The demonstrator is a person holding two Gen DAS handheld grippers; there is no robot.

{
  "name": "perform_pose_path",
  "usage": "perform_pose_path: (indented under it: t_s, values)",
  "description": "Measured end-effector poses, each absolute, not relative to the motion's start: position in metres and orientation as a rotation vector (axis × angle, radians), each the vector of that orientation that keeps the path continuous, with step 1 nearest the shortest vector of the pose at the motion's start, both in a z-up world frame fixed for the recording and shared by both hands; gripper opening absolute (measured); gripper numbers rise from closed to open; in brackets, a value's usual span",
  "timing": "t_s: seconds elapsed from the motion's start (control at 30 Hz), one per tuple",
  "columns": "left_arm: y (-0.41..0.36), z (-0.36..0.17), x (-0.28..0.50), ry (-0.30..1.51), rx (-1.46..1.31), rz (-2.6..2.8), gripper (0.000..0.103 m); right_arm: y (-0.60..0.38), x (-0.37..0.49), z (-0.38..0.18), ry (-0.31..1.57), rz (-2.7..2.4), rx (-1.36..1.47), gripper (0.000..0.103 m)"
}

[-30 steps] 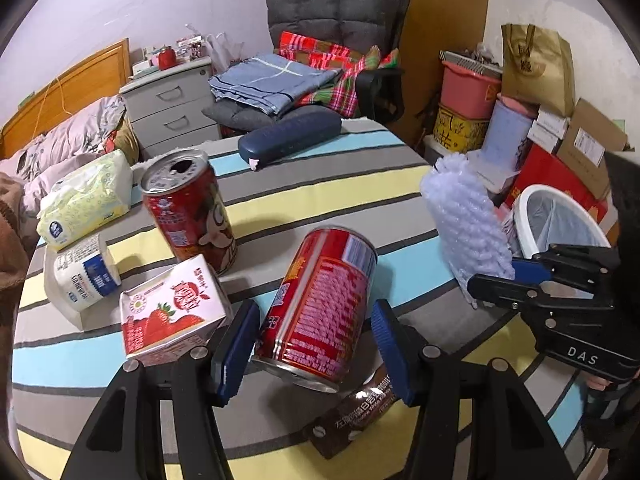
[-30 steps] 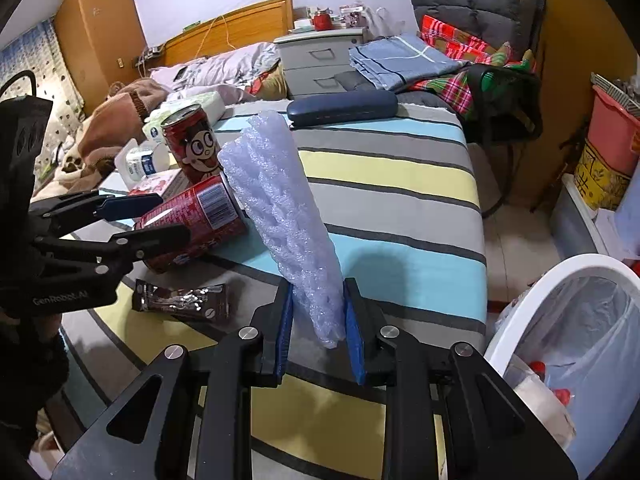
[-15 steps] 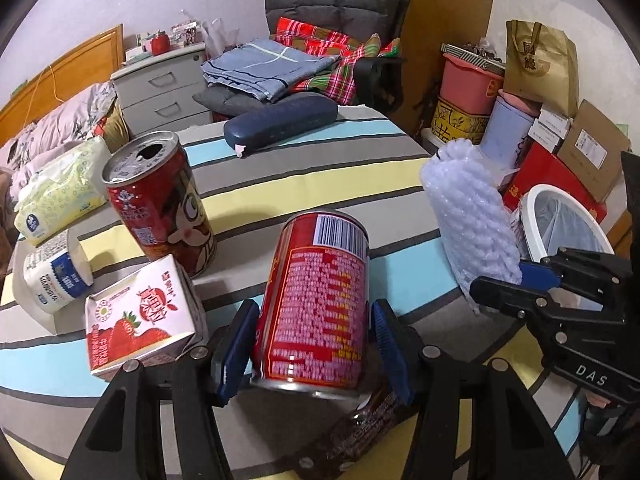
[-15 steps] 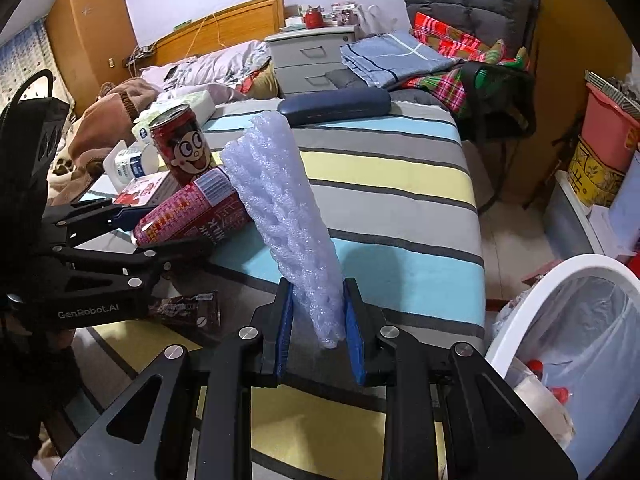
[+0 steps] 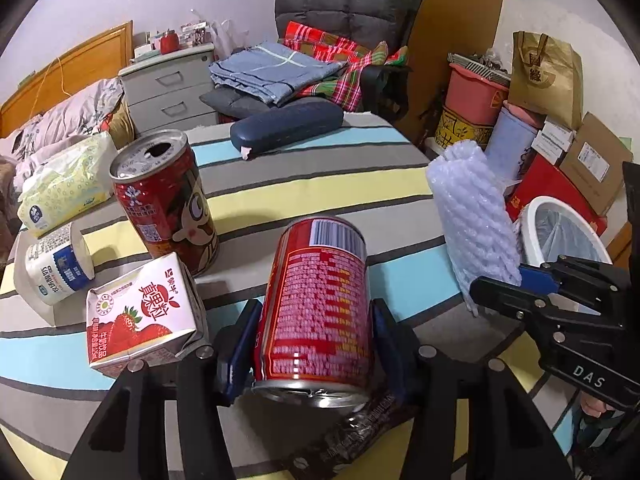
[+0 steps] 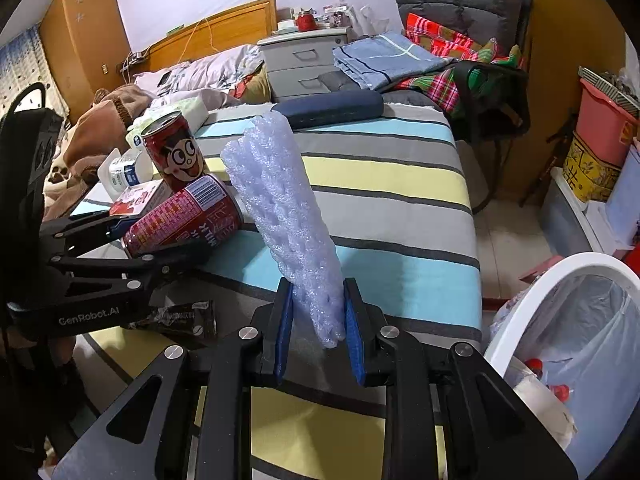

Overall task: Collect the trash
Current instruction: 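Carry the foam sleeve and red can over the wastebasket and open both tools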

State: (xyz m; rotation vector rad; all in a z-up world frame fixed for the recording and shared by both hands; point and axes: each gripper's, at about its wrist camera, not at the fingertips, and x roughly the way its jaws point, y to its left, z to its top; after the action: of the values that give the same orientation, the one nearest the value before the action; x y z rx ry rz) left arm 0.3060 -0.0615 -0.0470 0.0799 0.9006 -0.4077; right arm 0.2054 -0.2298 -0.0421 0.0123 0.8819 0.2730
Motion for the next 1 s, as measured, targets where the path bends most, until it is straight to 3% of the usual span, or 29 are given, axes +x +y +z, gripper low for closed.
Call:
perform_pose_path:
  t_s: [0.6,1.0]
  values:
    - [-0.07,-0.007,0.261,0.808,0.078,-0.426,0.053,-0.238,0.18,-0.018,0.805,0.241,0.043,0.025]
    - [-0.115,0.027,0.224,0.732,0.122,-0.502,0.053,-0.272,0.154,0.0,0.749,0.155,0.077,0.025]
